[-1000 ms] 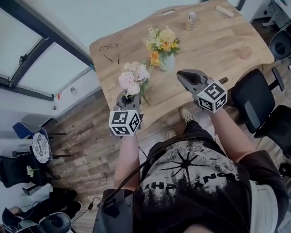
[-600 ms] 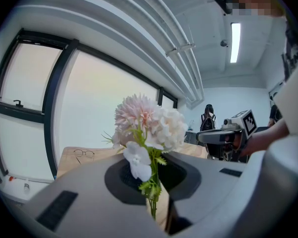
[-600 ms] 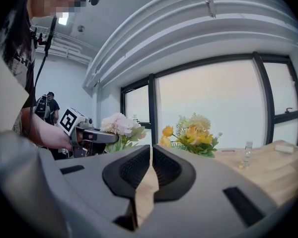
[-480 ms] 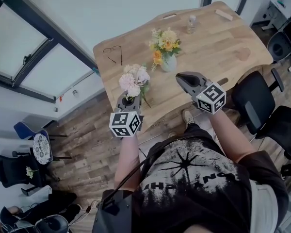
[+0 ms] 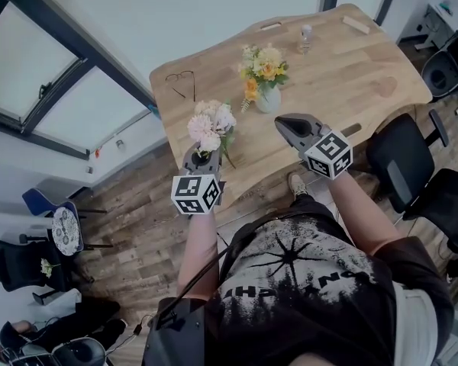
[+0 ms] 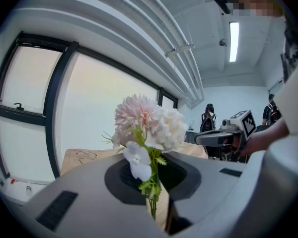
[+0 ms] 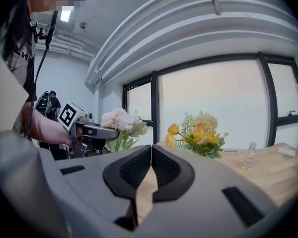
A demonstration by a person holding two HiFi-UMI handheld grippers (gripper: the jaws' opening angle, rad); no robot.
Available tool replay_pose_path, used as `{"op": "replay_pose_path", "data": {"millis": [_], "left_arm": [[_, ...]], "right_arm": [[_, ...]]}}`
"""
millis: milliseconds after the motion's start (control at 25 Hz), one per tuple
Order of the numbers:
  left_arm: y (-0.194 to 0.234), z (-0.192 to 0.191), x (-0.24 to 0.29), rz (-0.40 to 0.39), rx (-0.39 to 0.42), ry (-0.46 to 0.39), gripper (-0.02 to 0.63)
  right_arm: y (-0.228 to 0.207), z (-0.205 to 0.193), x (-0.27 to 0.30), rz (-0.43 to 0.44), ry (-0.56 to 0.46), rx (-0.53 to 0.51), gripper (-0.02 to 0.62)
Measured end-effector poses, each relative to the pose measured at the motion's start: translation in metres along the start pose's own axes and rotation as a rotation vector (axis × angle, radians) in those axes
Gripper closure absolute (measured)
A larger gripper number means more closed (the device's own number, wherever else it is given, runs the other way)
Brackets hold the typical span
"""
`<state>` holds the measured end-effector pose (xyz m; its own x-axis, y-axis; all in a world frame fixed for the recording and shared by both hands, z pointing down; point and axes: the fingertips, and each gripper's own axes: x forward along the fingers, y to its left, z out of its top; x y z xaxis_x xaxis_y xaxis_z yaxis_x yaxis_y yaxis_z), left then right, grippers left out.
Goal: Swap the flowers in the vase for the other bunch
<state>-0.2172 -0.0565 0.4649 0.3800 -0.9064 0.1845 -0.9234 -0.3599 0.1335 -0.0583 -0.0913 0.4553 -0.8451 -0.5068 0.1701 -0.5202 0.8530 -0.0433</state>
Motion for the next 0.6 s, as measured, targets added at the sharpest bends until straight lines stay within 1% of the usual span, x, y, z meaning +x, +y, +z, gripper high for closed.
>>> {"op": "replay_pose_path", "data": {"millis": [280, 600], "left_arm": [[-0.0016, 0.0004, -0.0002, -0.004, 0.005, -0.001, 0.555], [0.0014, 0.0003, -0.0028, 0.011, 0.000, 0.002, 0.555]], "right_arm": [[0.0042, 0.0003, 0.0034, 0.011, 0.003, -0.006, 0.575], [0.0050, 0.0028, 0.0021, 0.008, 0.002, -0.011, 0.575]]}}
